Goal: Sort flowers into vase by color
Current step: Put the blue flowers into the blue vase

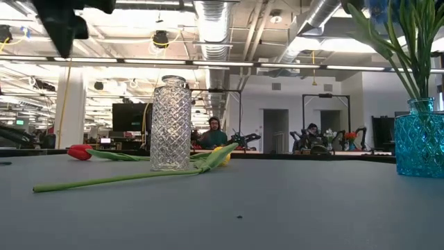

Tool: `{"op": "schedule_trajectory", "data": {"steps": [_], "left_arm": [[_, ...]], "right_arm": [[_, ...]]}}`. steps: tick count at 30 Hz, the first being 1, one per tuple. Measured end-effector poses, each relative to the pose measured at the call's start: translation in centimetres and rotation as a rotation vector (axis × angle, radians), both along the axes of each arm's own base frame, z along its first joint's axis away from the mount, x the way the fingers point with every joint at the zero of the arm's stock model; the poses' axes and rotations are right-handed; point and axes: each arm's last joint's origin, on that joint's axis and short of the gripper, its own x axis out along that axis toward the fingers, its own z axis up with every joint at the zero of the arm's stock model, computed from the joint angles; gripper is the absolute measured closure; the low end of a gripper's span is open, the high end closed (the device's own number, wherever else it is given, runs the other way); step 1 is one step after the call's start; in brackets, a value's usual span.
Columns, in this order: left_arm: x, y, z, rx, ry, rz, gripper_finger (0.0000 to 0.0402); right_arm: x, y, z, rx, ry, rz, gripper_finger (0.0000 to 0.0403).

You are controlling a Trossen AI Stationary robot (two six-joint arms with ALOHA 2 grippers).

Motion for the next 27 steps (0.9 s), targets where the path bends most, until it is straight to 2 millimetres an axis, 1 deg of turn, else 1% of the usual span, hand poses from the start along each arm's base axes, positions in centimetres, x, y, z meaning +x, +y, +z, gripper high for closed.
{"op": "schedule_trajectory", "data": {"steps": [4, 7, 9, 11, 13, 15, 19, 27], "left_arm": [[1.9, -2.8, -2.8, 0.036, 0.146, -0.273, 0.0269], [2.8, -4.7, -5.1, -0.004, 0.288, -0.474, 0.0269], [3.4, -5.9, -6.5, -0.064, 0.362, -0.574, 0.0269], [3.8, -6.7, -7.8, -0.078, 0.427, -0.631, 0.0269], [3.8, -7.5, -8.8, -0.057, 0.490, -0.694, 0.0269], [3.7, -8.2, -9.6, -0.032, 0.541, -0.794, 0.0269], [3.4, -9.6, -10.9, 0.045, 0.591, -0.971, 0.0269], [2.9, -12.1, -13.2, 0.031, 0.631, -1.131, 0.0269]], "right_arm": [[0.0, 0.1, -0.1, -0.034, 0.000, 0.060, 0.0235], [-0.1, 0.3, -0.1, -0.069, -0.003, 0.125, 0.0235], [-0.3, 0.5, -0.2, -0.077, 0.004, 0.151, 0.0235], [-0.4, 0.5, -0.2, -0.078, 0.005, 0.162, 0.0235], [-0.4, 0.6, -0.2, -0.078, 0.004, 0.170, 0.0235], [-0.5, 0.6, -0.2, -0.078, 0.004, 0.174, 0.0235], [-0.5, 0.6, -0.2, -0.078, 0.005, 0.180, 0.0235], [-0.5, 0.7, -0.2, -0.057, 0.019, 0.194, 0.0235]]}}
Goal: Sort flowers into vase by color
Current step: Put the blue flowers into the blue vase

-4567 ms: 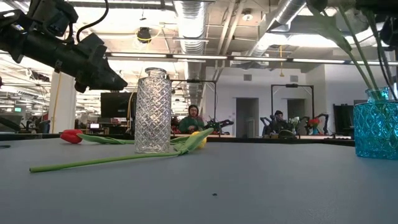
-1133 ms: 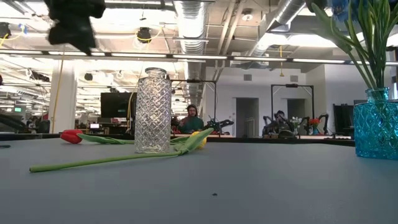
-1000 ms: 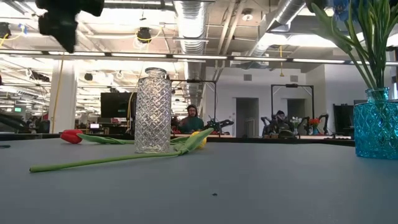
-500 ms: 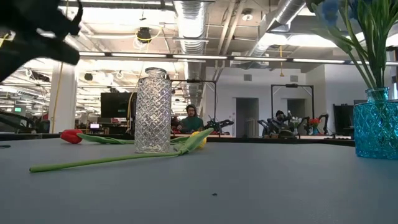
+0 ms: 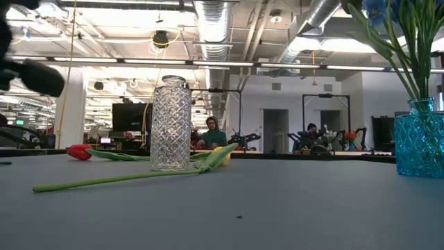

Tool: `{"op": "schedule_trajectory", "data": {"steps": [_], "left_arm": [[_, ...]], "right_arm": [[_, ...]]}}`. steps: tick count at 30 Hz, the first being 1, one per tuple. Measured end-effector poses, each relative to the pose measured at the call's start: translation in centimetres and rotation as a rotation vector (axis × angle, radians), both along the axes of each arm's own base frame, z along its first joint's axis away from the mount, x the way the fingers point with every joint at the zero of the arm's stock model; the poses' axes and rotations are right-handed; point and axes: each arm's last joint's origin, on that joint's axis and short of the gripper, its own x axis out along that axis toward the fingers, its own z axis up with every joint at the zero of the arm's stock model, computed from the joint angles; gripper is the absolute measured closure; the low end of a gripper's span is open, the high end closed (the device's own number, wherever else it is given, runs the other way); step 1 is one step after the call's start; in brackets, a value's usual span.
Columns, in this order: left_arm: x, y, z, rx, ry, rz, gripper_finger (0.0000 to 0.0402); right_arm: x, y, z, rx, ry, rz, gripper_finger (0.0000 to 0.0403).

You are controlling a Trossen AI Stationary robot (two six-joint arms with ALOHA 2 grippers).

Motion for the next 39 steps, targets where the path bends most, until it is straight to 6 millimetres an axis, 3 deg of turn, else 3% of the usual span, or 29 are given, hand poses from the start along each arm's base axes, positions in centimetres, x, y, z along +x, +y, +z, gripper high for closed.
{"op": "schedule_trajectory", "data": {"steps": [13, 21, 29, 35, 39], "left_arm": [[-1.4, -2.2, -4.9, -0.032, 0.086, -0.188, 0.0269], [-1.4, -2.5, -5.3, -0.012, 0.060, -0.284, 0.0280], [-0.8, -2.8, -5.0, -0.005, 0.027, -0.306, 0.0390], [1.5, -3.3, -3.2, 0.077, -0.132, -0.320, 0.0398], [4.3, -3.4, 0.2, 0.144, -0.335, -0.270, 0.0399]], "right_arm": [[-0.1, 0.1, 0.0, 0.010, 0.016, 0.027, 0.0235], [-0.1, 0.1, 0.0, 0.008, 0.017, 0.027, 0.0235], [-0.1, 0.0, 0.0, 0.007, 0.018, 0.026, 0.0235], [-0.1, 0.0, 0.0, 0.007, 0.018, 0.025, 0.0235], [-0.1, 0.0, 0.0, 0.037, 0.034, -0.008, 0.0235]]}}
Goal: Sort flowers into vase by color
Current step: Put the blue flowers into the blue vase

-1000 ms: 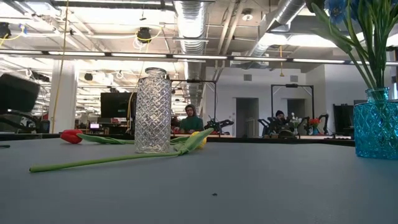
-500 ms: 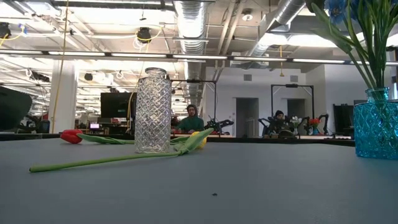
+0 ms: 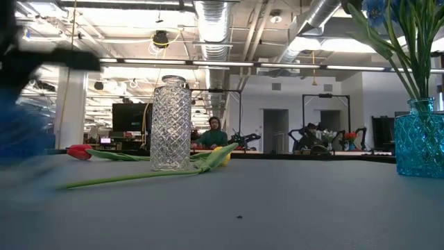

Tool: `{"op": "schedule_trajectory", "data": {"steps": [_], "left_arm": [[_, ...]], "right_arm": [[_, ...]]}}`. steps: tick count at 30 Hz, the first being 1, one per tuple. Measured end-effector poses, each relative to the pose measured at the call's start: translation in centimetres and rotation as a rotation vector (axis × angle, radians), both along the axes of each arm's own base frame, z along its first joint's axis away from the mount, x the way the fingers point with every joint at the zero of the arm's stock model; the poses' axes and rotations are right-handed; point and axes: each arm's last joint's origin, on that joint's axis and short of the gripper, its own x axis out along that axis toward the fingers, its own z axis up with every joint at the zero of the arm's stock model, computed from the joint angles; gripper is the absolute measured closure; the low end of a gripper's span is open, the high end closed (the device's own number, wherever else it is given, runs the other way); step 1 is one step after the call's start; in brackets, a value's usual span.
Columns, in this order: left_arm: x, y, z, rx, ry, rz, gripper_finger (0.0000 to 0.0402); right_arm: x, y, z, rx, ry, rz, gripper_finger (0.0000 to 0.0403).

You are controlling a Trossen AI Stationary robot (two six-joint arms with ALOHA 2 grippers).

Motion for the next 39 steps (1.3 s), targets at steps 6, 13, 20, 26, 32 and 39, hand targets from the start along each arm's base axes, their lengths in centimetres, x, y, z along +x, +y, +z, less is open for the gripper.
{"op": "schedule_trajectory", "data": {"steps": [6, 13, 20, 26, 32, 39], "left_arm": [[3.1, 1.2, 7.3, -0.134, -0.276, 0.157, 0.0399], [3.6, 3.0, 16.1, -0.544, -0.666, 0.222, 0.0399], [1.7, 6.0, 24.0, -0.745, -1.156, 0.278, 0.0399], [1.8, 11.1, 27.3, -0.580, -1.512, 0.485, 0.0400], [3.8, 16.7, 27.3, -0.600, -1.552, 0.570, 0.0400], [7.3, 21.7, 26.6, -0.646, -1.663, 0.585, 0.0400]], "right_arm": [[-0.2, 0.2, 0.0, 0.132, 0.116, -0.032, 0.0235], [-0.4, 0.4, -0.1, 0.203, 0.192, -0.045, 0.0235], [-0.4, 0.4, 0.0, 0.181, 0.164, 0.012, 0.0235], [-1.3, -0.5, 1.8, 0.228, 0.167, 0.056, 0.0235], [-2.6, -2.4, 5.9, 0.177, -0.090, 0.133, 0.0235], [-4.1, -5.5, 10.9, -0.156, -0.606, 0.168, 0.0235]]}}
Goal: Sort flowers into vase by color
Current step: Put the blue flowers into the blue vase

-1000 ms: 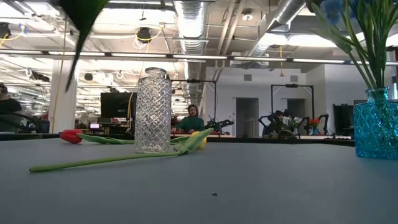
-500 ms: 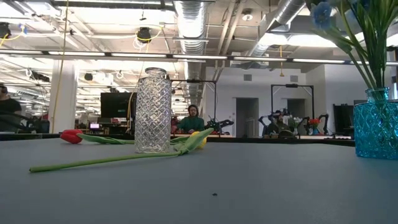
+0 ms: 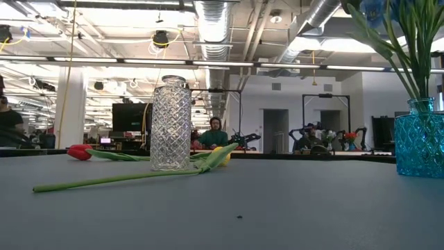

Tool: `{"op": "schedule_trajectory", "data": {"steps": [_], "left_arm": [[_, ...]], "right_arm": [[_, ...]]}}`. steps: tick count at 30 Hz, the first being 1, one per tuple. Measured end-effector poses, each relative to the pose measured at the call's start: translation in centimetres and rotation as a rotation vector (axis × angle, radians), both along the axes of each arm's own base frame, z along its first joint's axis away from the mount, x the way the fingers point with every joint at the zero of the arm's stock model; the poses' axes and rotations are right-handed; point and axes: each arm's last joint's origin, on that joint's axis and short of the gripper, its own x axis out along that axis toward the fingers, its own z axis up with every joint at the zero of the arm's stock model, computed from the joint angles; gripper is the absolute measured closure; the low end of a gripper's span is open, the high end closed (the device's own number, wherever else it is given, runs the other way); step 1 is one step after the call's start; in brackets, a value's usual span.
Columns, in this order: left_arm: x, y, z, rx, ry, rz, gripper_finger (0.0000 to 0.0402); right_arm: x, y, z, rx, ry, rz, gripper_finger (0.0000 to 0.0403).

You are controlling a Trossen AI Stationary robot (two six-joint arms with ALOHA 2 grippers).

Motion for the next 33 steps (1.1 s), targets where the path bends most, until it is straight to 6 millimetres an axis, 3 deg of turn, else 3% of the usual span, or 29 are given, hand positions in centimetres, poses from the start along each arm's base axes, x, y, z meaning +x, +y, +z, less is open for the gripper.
{"op": "schedule_trajectory", "data": {"steps": [6, 10, 13, 17, 22, 28, 33], "left_arm": [[3.4, 6.2, -1.9, -0.138, -0.156, 0.057, 0.0400], [5.5, 9.7, -3.9, -0.282, -0.160, 0.040, 0.0400], [7.2, 11.1, -4.8, -0.343, -0.148, 0.006, 0.0400], [9.6, 11.8, -3.7, -0.358, -0.188, -0.072, 0.0400], [12.4, 12.1, -1.7, -0.401, -0.215, -0.154, 0.0400], [16.1, 11.6, -3.0, -0.438, -0.130, -0.228, 0.0400], [17.0, 11.0, -3.7, -0.439, -0.181, -0.256, 0.0400]], "right_arm": [[-1.6, -3.3, 2.1, -0.288, -0.259, -0.329, 0.0235], [-3.1, -5.3, 2.2, -0.277, -0.321, -0.360, 0.0235], [-4.4, -7.1, 1.8, -0.192, -0.347, -0.359, 0.0235], [-5.6, -9.9, 0.5, -0.111, -0.352, -0.413, 0.0235], [-4.8, -12.2, -1.3, -0.069, -0.360, -0.401, 0.0235], [-2.3, -14.1, -3.0, -0.040, -0.353, -0.417, 0.0235], [-2.0, -14.3, -3.6, -0.087, -0.353, -0.470, 0.0235]]}}
